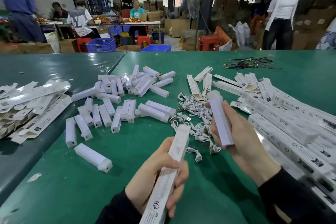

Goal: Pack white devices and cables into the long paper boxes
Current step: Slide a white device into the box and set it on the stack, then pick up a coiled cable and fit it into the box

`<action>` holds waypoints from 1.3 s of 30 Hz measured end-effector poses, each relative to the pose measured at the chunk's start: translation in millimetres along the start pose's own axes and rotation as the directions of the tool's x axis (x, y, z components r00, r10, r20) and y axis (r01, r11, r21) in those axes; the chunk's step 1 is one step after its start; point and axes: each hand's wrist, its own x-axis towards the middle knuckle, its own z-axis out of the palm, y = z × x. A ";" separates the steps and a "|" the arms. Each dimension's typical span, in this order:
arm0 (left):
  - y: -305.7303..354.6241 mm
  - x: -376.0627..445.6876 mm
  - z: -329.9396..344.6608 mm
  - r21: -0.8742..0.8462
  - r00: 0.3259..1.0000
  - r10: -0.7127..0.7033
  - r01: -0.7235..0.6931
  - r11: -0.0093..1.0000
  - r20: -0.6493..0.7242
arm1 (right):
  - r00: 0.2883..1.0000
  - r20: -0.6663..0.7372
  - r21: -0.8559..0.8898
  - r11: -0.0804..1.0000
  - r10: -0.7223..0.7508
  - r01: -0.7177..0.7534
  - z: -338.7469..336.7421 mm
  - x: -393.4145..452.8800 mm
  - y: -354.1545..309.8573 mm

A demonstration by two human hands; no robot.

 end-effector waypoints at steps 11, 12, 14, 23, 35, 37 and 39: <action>-5.6 1.1 6.9 0.074 0.999 0.048 -0.047 0.996 -0.009 | 0.986 -0.106 0.204 0.967 -0.132 0.151 11.8 -7.5 4.3; -5.6 0.9 6.8 0.077 0.999 0.042 -0.042 0.996 -0.004 | 0.984 -0.101 0.183 0.970 -0.144 0.161 13.5 -9.3 3.6; -5.5 0.7 7.5 0.077 0.999 0.032 -0.031 0.997 -0.010 | 0.981 -0.102 0.155 0.972 -0.164 0.179 14.0 -10.9 3.1; -6.7 -0.5 7.4 0.175 0.992 -0.003 0.025 0.984 -0.122 | 0.991 -0.020 -0.059 0.990 -0.132 0.130 5.7 -9.0 -3.7; -3.0 -2.4 -0.4 0.228 0.972 0.035 0.019 0.973 -0.232 | 0.964 0.241 -0.194 0.979 0.110 -0.063 14.5 -9.4 11.8; -3.0 -1.0 -2.0 0.254 0.953 0.095 -0.019 0.967 -0.289 | 0.991 0.122 -0.261 0.965 0.046 -0.013 7.9 -4.0 13.0; -3.4 1.2 -2.2 0.281 0.909 0.155 -0.044 0.959 -0.386 | 0.993 0.054 -0.604 0.788 -0.105 0.116 -2.9 0.4 17.7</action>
